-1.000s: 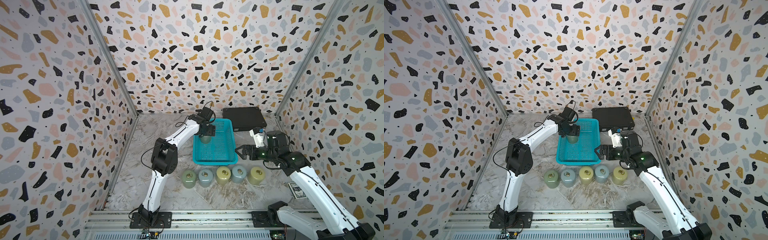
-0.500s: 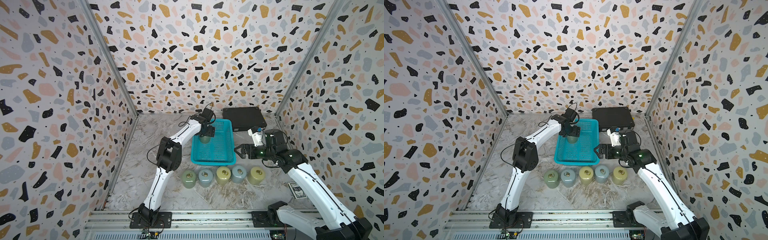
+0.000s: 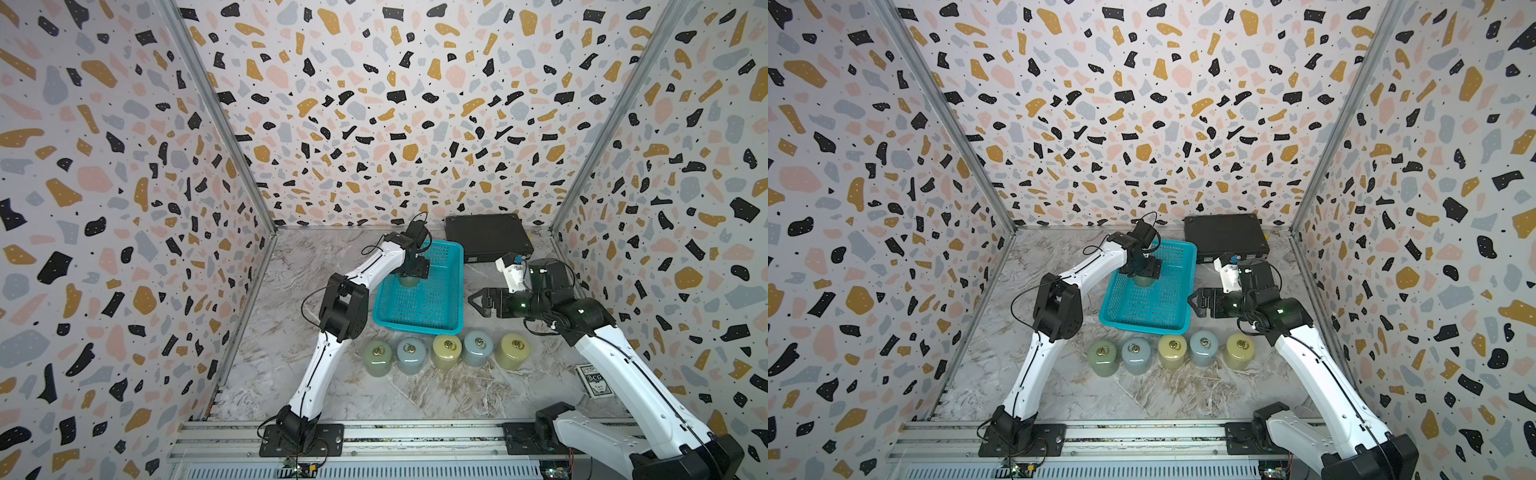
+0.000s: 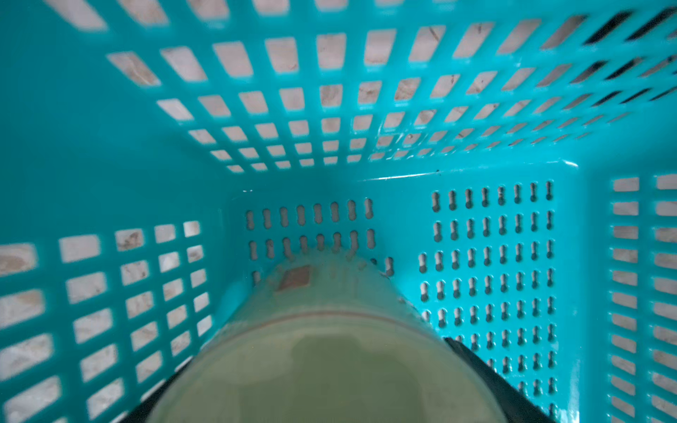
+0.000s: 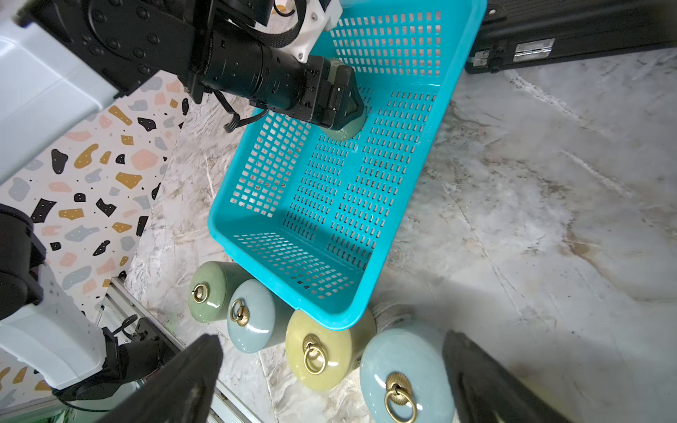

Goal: Take the tea canister out of the basket
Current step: Pick up the tea canister from the basket.

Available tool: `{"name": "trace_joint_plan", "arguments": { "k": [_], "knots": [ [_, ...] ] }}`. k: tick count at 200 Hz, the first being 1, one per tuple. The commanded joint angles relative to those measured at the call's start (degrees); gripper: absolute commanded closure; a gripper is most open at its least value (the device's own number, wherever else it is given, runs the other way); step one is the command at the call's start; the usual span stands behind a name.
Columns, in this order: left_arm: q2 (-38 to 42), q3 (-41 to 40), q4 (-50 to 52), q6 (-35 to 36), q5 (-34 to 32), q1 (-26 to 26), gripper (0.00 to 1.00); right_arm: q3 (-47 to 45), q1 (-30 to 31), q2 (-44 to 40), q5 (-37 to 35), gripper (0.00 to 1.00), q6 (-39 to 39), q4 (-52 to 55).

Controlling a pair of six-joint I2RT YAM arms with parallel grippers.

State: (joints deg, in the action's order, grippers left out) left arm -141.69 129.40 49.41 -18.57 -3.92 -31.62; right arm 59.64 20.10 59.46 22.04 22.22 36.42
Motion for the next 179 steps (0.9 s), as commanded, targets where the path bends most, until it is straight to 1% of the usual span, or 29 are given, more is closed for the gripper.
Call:
{"name": "trace_joint_plan", "arguments": {
  "k": [1,43,68,132,159,179],
  "knots": [
    [-0.5,1.9,1.7,1.1,-1.0,0.5,0.06,1.9,0.0,-0.2,-0.3,0.01,-0.2,0.9],
    [1.1,1.6,0.9,0.4,-0.2,0.5,0.21,1.9,0.0,-0.1,-0.3,0.01,-0.2,1.0],
    [3.3,1.0,0.4,-0.3,0.3,0.4,0.25,1.6,0.0,-0.3,0.0,0.01,-0.3,0.8],
    [11.0,-0.1,1.5,-1.2,1.4,-1.0,0.26,0.8,0.0,-0.6,2.1,0.01,0.0,-0.5],
    [16.3,-2.8,1.6,-2.0,1.2,-1.6,0.26,0.2,0.2,-0.8,3.4,0.01,0.7,-1.4],
    [21.3,-6.4,1.5,-2.4,0.5,-1.9,0.26,-0.2,0.8,-0.9,4.1,0.01,1.2,-2.2]
  ]
}}
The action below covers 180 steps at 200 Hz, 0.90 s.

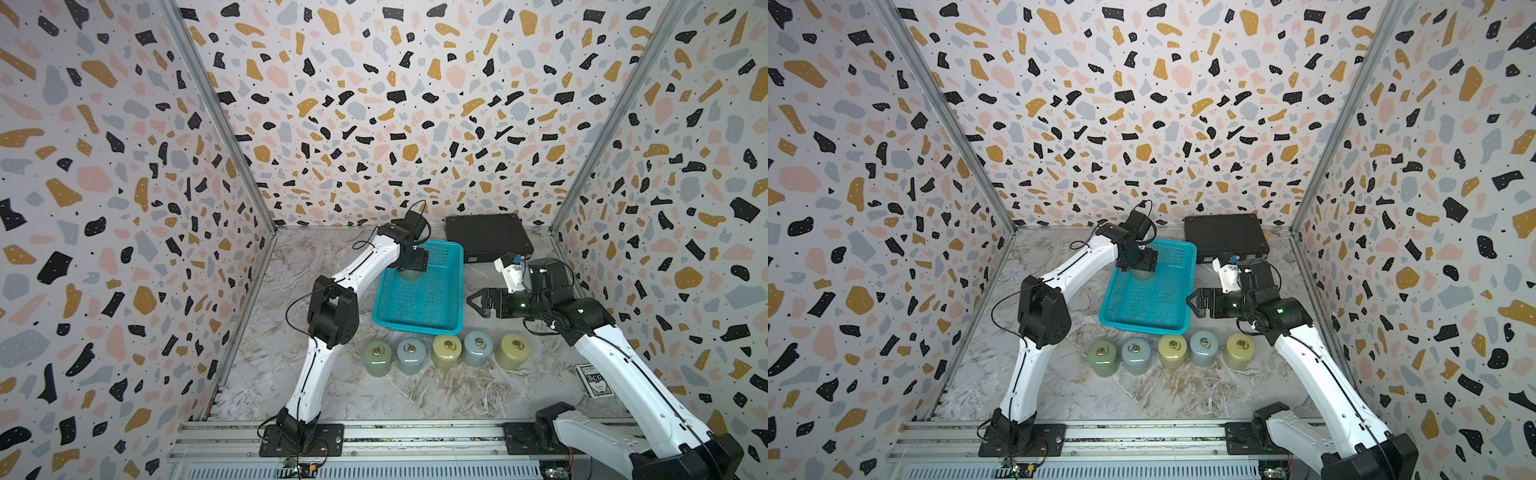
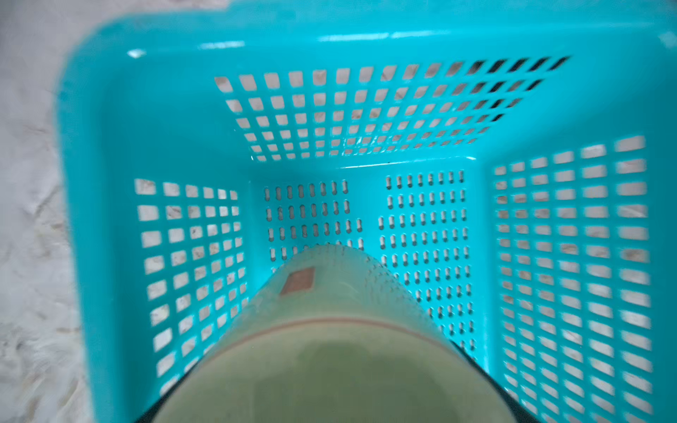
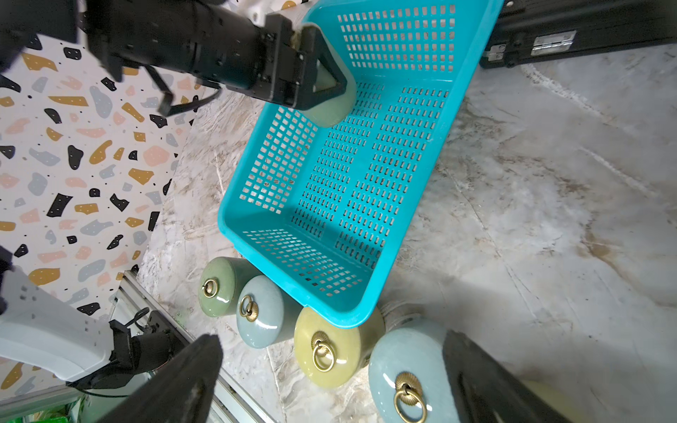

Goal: Take the tea canister out of the basket
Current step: Pick up the tea canister from the basket, then place the tea canister at the center of the board.

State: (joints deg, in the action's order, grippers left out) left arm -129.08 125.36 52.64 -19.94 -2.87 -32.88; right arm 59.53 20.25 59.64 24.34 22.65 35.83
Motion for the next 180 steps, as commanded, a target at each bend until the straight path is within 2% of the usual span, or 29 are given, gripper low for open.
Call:
{"name": "trace_joint_plan", "arguments": {
  "k": [1,82,180],
  "knots": [
    [8.9,-2.5,-1.8,-1.1,-0.7,-0.6,0.26,-0.1,0.7,-1.1,1.9,0.01,0.8,-1.7],
    [34.3,-27.1,-3.5,-3.7,-6.1,-0.7,0.26,-0.1,10.6,1.9,-0.8,0.01,2.2,-6.4],
    [60.1,-54.6,-0.9,-9.6,-12.9,-0.7,0.25,5.6,21.5,13.2,-2.9,0.01,3.6,-11.2]
  ]
}}
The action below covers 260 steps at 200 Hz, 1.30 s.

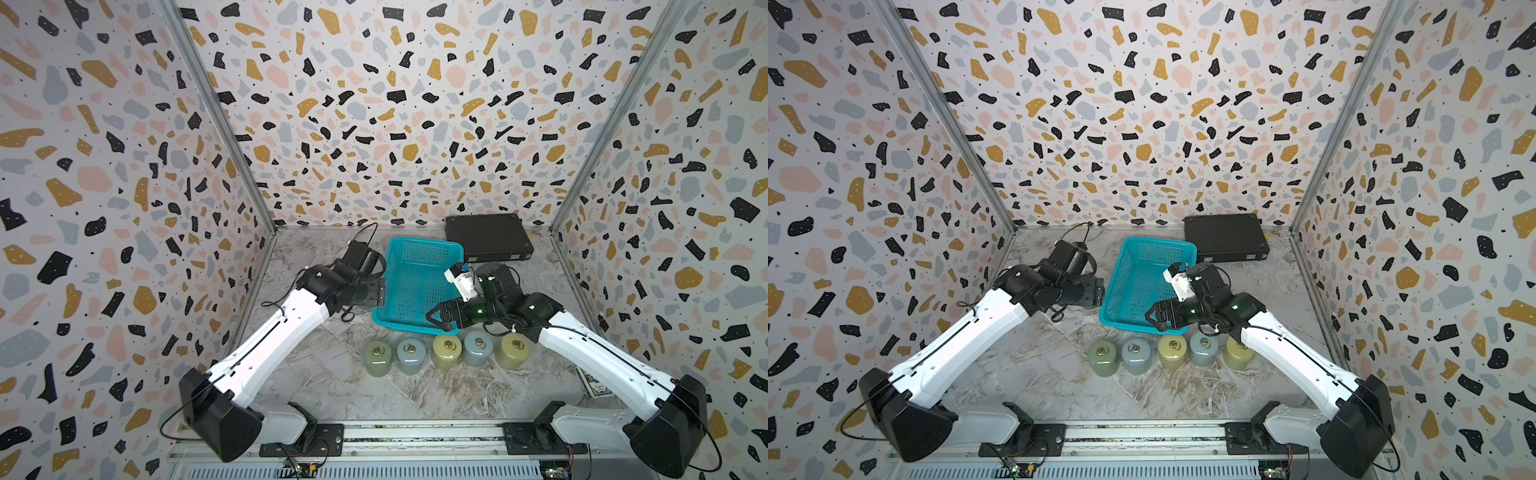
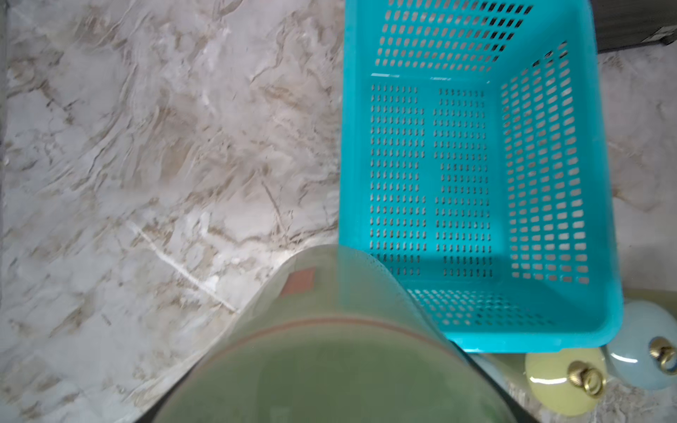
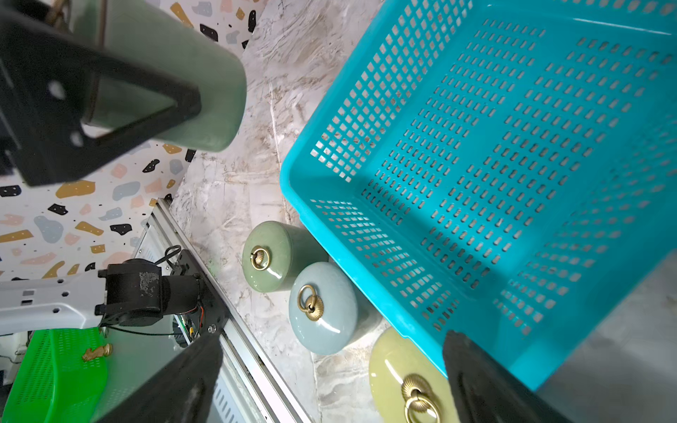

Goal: Take the tea canister out of the basket
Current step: Place the tea canister at the center of the board.

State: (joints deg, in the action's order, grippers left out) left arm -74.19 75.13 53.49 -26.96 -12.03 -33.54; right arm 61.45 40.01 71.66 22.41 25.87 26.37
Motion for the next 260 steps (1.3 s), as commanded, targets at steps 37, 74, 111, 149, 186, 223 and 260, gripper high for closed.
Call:
{"name": "trace_joint_plan", "arguments": {
  "k": [37,74,111,149,186,223,260],
  "knots": [
    [11.2,-13.7,-2.4,-5.5,-3.3,0.0,0.25,5.5,4.0,3.7,-1.5,0.01,0.5,-1.7],
    [14.6,-21.4,-5.5,-7.5,-2.7,0.0,0.24,6.4,5.2,4.5,-2.2,0.01,0.3,-1.0],
    [15.4,-28.8,-9.3,-9.6,-1.6,-0.1,0.24,7.0,6.0,4.9,-2.8,0.01,0.1,0.0],
    [16.9,-36.2,-14.1,-12.8,-0.1,-0.1,0.24,7.1,6.4,4.9,-3.0,0.01,0.1,0.5],
    [16.8,-40.4,-18.7,-14.2,1.6,-0.1,0.24,7.3,6.6,5.0,-3.2,0.01,0.1,0.8],
    [14.6,-42.1,-21.5,-14.2,2.1,0.0,0.23,7.4,6.7,5.1,-3.5,0.01,0.2,0.8],
    [13.5,-43.1,-23.9,-14.8,3.3,-0.1,0.23,7.4,6.7,5.2,-3.6,0.01,0.2,1.1]
  ]
}}
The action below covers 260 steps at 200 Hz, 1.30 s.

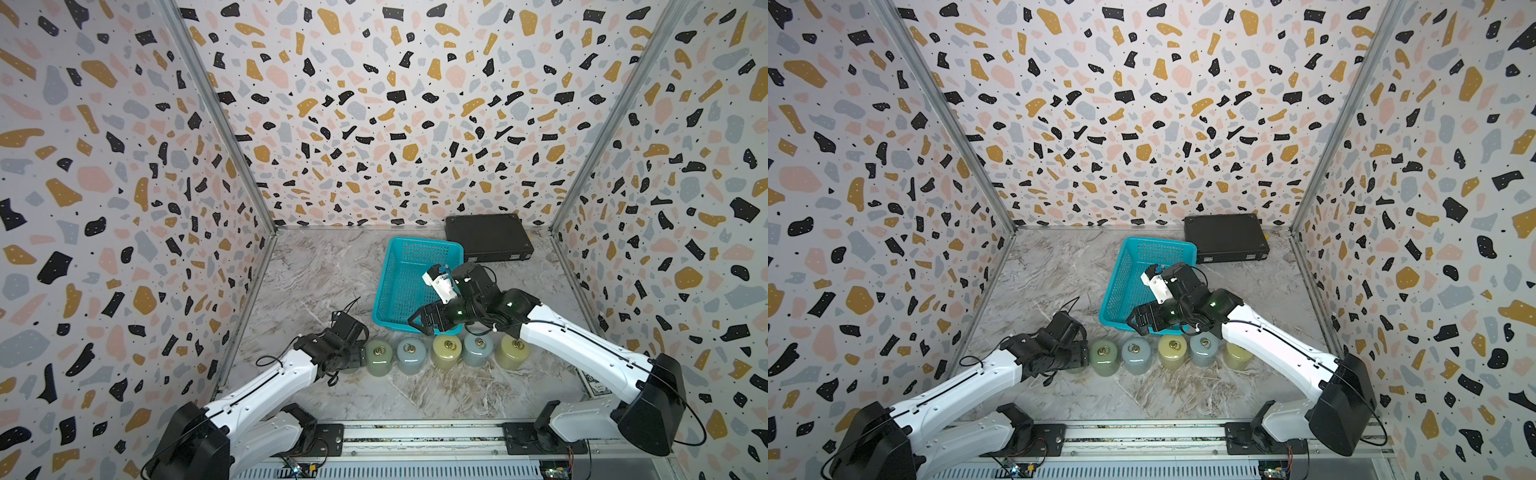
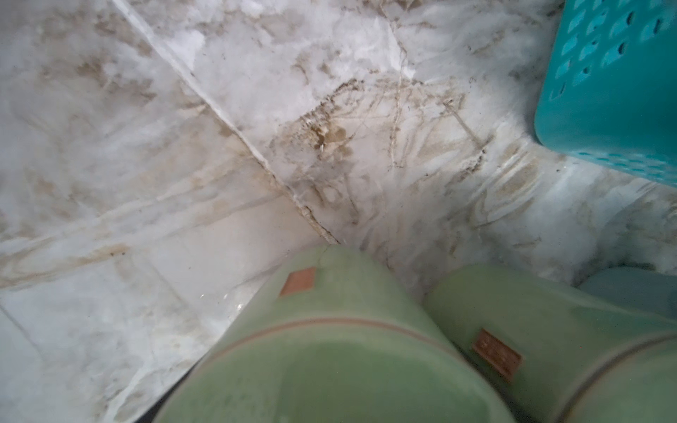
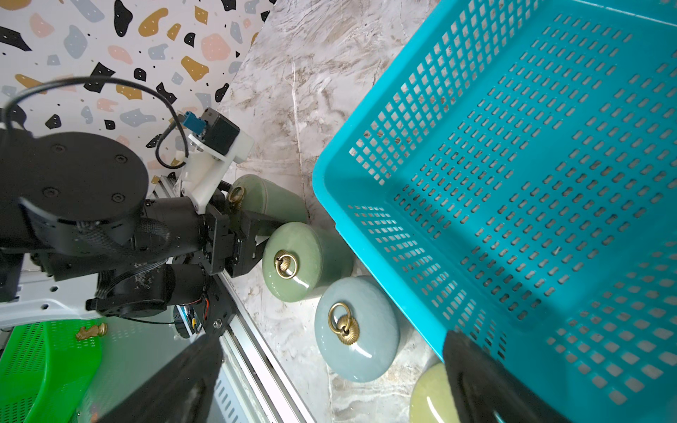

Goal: Take the tea canister out of the basket
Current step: Place the tea canister at the center of the board.

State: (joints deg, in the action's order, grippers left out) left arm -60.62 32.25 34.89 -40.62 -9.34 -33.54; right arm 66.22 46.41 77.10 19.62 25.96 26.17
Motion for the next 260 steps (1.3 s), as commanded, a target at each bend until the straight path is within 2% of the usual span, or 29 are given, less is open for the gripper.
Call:
{"name": "trace_joint_plan", "arguments": {
  "k": [1,43,95,132,165,171,206,233,260],
  "knots": [
    [-0.1,-0.2,-5.3,-1.1,0.6,-0.1,0.23,2.6,0.3,-0.3,-0.7,0.0,0.2,1.3],
    [-0.4,-0.8,-5.1,-1.0,1.0,-0.1,0.22,2.5,0.3,0.0,-1.0,0.01,0.1,1.4],
    [-1.5,0.0,-3.1,-0.5,0.2,-0.1,0.12,2.5,0.3,0.0,-1.1,0.01,0.4,1.0],
    [-1.0,0.7,-1.8,0.0,0.1,-0.1,0.1,2.6,0.3,0.3,-1.1,0.01,0.5,0.9],
    [-0.3,2.7,0.2,0.0,0.0,-0.1,0.07,3.1,0.3,0.2,-1.9,0.01,0.3,1.5],
    [-0.1,3.3,0.7,0.0,-0.2,-0.1,0.0,3.2,0.3,0.2,-2.3,0.01,0.2,1.7],
    [0.9,7.2,3.8,0.6,-1.3,0.0,0.0,3.7,0.3,-0.1,-4.1,0.01,0.1,2.6],
    [0.9,11.6,6.8,1.8,-3.1,0.0,0.0,4.5,0.3,-0.5,-8.8,0.01,0.1,4.8],
    [0.8,18.2,10.3,4.0,-6.0,0.1,0.0,5.6,0.0,-1.9,-19.4,0.01,-0.5,8.8]
  ]
}}
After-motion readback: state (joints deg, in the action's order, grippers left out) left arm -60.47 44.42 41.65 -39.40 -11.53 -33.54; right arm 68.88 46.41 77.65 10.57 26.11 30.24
